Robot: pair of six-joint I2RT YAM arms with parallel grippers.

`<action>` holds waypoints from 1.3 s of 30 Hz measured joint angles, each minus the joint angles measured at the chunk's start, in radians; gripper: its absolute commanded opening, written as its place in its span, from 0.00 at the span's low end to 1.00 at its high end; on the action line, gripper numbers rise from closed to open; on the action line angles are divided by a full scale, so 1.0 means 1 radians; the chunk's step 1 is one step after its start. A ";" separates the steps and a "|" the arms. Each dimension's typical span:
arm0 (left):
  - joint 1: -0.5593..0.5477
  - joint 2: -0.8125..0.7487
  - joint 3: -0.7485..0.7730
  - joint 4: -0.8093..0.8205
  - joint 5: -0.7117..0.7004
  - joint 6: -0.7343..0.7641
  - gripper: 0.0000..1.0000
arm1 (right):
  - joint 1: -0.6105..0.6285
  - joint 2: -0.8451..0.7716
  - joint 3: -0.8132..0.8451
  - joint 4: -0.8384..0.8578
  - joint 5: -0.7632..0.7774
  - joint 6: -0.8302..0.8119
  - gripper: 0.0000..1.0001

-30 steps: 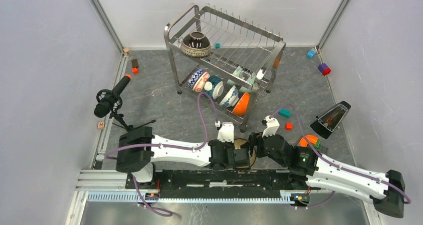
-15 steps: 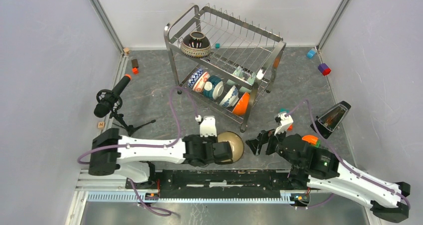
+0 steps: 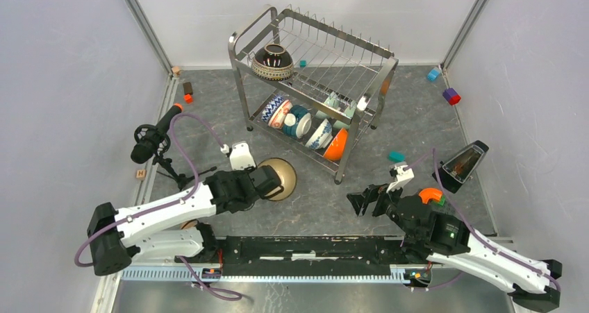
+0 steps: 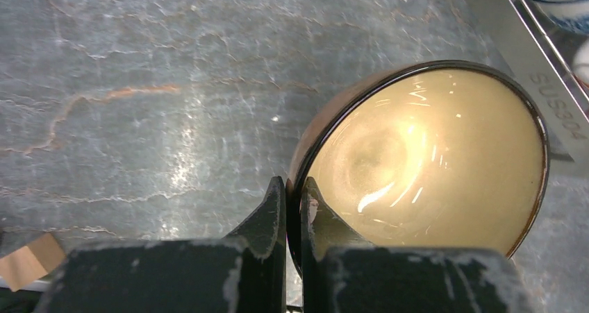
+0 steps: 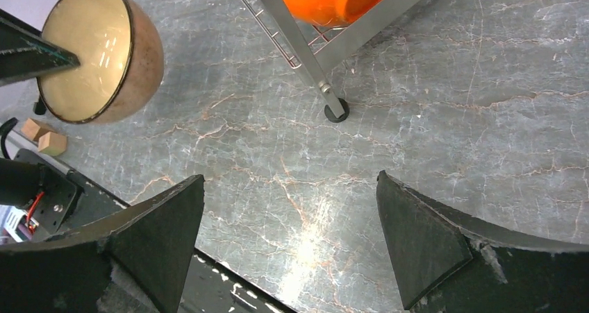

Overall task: Unload the bowls from the dish rack
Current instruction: Pick up the bowl from the dish rack, then place the bowl at the center of the board.

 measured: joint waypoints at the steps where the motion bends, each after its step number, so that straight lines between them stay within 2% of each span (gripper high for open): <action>1: 0.021 0.001 0.000 0.001 0.003 0.019 0.02 | 0.000 0.006 -0.005 0.010 0.001 -0.002 0.98; 14: 0.300 0.119 0.011 0.072 0.119 0.214 0.02 | 0.000 0.159 -0.061 0.125 -0.035 -0.029 0.98; 27: 0.545 0.145 0.011 0.143 0.229 0.275 0.02 | 0.000 0.137 -0.097 0.167 -0.045 -0.035 0.98; 39: 0.676 0.188 0.011 0.212 0.314 0.290 0.02 | 0.000 0.119 -0.108 0.163 -0.041 -0.035 0.98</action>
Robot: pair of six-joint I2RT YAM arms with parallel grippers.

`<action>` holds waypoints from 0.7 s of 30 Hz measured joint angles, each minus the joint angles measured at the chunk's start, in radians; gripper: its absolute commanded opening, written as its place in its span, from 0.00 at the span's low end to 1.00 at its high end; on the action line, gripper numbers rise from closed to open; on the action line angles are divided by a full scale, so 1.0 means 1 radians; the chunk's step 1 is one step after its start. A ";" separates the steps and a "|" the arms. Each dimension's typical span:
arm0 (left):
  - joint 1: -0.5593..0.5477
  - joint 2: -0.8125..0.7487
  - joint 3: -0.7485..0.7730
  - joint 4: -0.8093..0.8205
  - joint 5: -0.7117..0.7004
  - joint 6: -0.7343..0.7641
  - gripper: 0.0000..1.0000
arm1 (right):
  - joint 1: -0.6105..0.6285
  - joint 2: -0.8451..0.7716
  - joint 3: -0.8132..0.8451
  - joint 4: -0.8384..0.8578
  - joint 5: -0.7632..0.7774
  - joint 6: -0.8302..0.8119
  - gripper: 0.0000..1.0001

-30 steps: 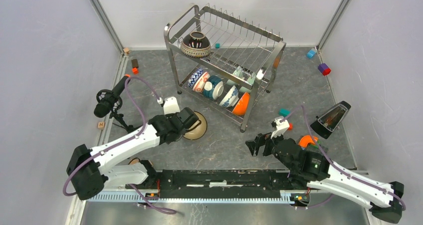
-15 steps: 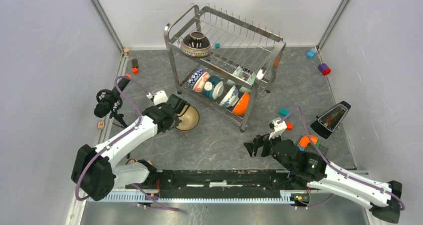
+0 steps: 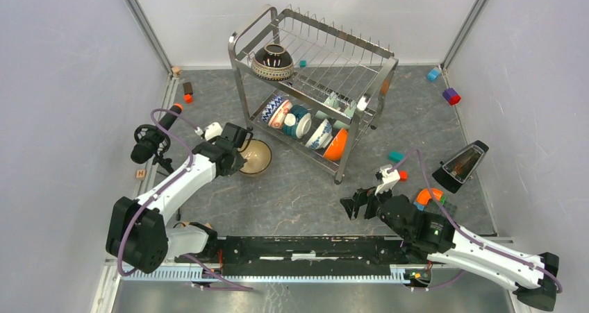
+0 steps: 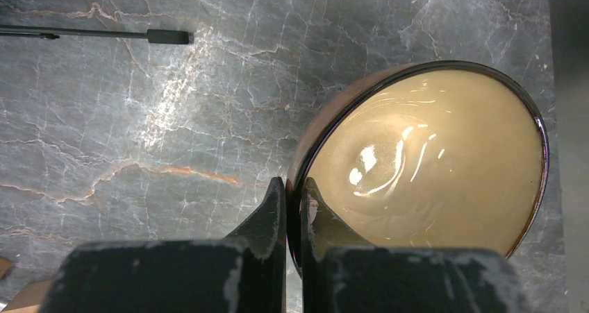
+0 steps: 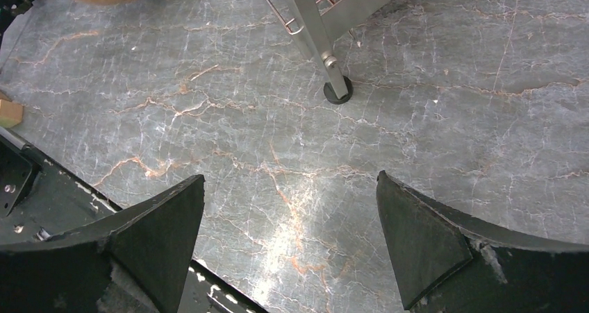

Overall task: Unload the bowls from the dish rack
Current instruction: Place the bowl at the center of the board.

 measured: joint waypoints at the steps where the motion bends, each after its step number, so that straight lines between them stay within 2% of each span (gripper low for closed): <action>1: 0.006 0.003 0.000 0.005 0.003 0.000 0.02 | 0.000 -0.002 -0.002 0.000 0.000 0.000 0.98; 12: 0.089 0.052 0.000 0.055 0.027 0.001 0.02 | 0.000 -0.013 -0.011 -0.011 0.004 0.000 0.98; 21: 0.109 0.133 0.029 0.066 0.024 0.001 0.02 | 0.000 -0.023 -0.023 -0.017 0.009 0.000 0.98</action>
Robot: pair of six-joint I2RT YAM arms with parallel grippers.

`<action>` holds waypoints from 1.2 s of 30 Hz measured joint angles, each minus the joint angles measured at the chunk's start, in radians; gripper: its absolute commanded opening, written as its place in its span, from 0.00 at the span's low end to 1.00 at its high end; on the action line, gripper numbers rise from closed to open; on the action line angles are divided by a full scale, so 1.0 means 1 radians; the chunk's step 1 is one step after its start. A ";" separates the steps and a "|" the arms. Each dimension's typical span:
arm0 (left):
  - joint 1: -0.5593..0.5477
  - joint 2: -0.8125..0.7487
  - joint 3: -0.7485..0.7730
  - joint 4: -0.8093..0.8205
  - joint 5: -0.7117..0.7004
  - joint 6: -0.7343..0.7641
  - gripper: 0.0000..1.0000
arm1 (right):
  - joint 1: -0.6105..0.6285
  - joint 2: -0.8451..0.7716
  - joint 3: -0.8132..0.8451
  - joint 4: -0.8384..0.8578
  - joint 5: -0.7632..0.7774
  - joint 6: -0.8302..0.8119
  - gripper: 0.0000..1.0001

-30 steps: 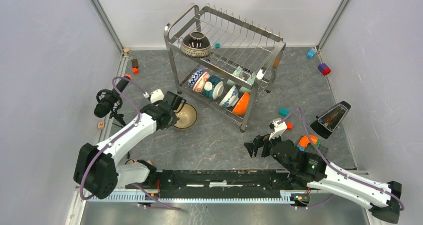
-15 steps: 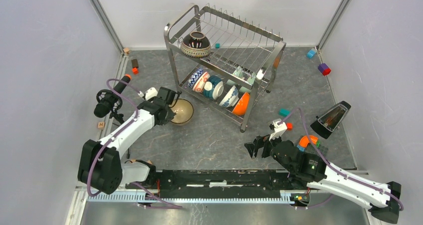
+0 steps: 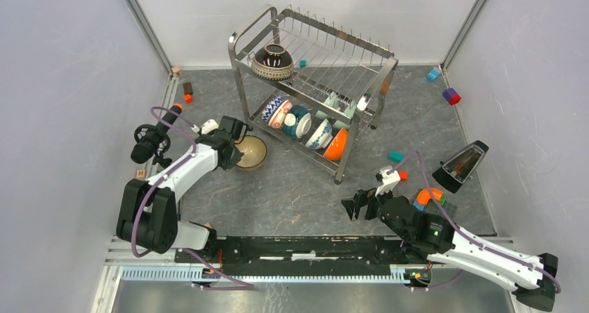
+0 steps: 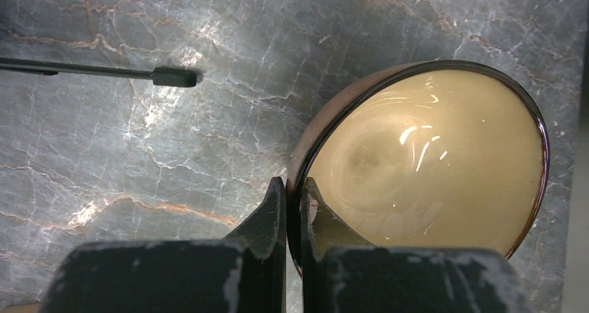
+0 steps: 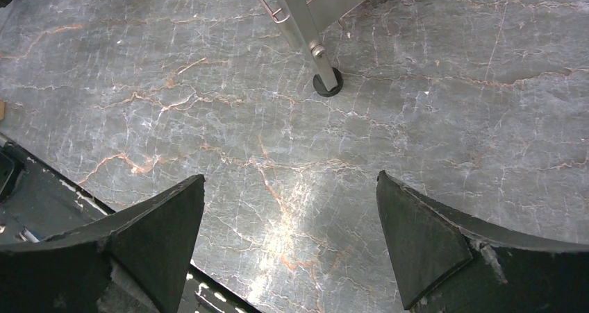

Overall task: Unload the bowls from the dish rack
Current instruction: Place the bowl at the center of the board.

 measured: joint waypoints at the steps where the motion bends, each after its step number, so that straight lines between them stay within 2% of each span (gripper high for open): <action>1: 0.002 0.006 0.006 0.003 0.000 0.000 0.02 | 0.000 -0.001 0.000 -0.002 0.001 0.000 0.98; 17: 0.079 0.035 0.017 0.038 -0.019 0.000 0.02 | 0.000 -0.033 -0.002 -0.009 0.002 -0.005 0.98; 30: 0.085 0.075 0.040 0.058 -0.025 0.000 0.02 | 0.000 -0.033 -0.002 -0.009 0.000 -0.010 0.98; 32: 0.085 0.080 0.042 0.059 -0.025 -0.001 0.06 | 0.000 -0.033 -0.002 -0.009 -0.001 -0.011 0.98; 36: 0.085 0.080 0.042 0.058 -0.024 -0.001 0.22 | 0.000 -0.033 -0.002 -0.009 -0.002 -0.012 0.98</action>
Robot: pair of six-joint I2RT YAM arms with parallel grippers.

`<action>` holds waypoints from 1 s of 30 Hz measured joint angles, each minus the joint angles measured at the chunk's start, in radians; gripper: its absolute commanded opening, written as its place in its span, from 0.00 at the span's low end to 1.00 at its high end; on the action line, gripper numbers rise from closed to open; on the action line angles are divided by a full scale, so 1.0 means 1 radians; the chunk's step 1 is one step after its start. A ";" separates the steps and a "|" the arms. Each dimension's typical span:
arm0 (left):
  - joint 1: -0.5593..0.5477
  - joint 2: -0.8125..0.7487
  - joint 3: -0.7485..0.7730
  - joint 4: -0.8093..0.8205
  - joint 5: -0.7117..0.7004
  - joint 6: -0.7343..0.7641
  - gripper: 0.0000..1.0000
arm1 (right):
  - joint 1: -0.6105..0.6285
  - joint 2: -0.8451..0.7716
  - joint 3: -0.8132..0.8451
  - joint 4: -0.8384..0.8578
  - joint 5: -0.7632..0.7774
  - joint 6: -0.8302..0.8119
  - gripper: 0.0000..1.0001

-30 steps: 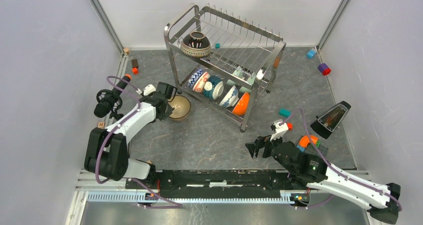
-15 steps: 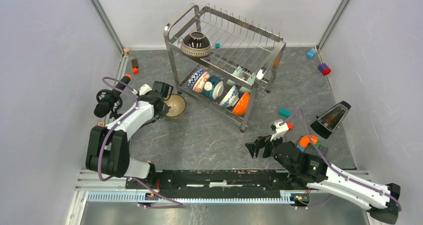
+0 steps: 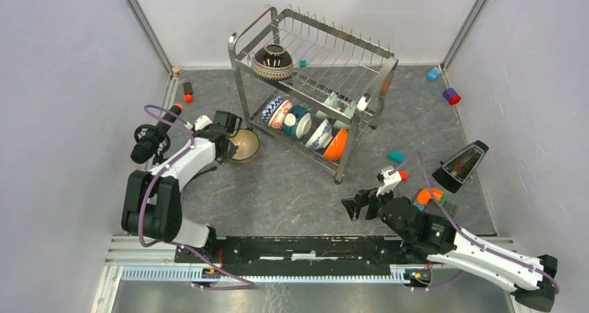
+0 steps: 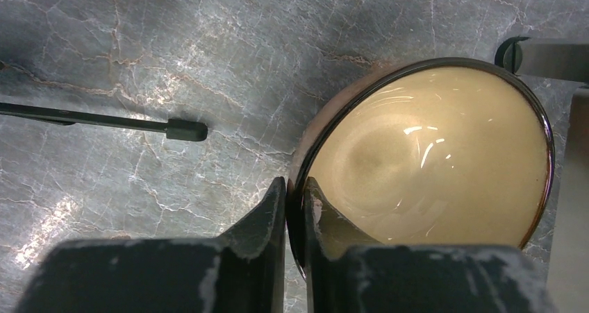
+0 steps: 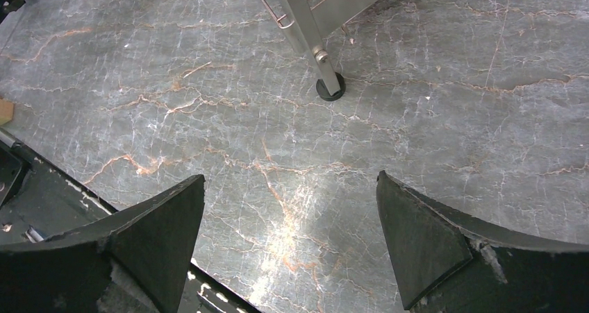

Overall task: Unload the bowls from the dish rack
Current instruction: Place the bowl at the center of the board.

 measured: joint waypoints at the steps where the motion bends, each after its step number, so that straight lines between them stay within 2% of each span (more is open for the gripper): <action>1: 0.000 -0.001 0.000 0.000 0.002 0.000 0.26 | 0.000 0.000 0.000 0.000 0.000 0.000 0.98; 6: 0.000 -0.006 0.000 0.003 0.010 0.000 0.44 | 0.000 0.000 0.000 -0.003 0.000 -0.006 0.98; 10: 0.000 -0.032 0.000 0.021 0.026 0.000 0.64 | 0.000 0.000 0.000 -0.012 0.000 -0.006 0.98; 14: 0.000 -0.072 -0.001 0.038 0.059 0.010 0.77 | 0.000 0.000 0.005 -0.031 0.000 -0.006 0.98; 26: -0.037 -0.248 -0.002 0.053 0.150 0.076 0.98 | 0.000 0.035 0.050 -0.057 0.005 0.011 0.98; 30: -0.077 -0.298 -0.002 0.047 0.183 0.114 1.00 | 0.000 0.068 0.070 -0.064 0.005 0.013 0.98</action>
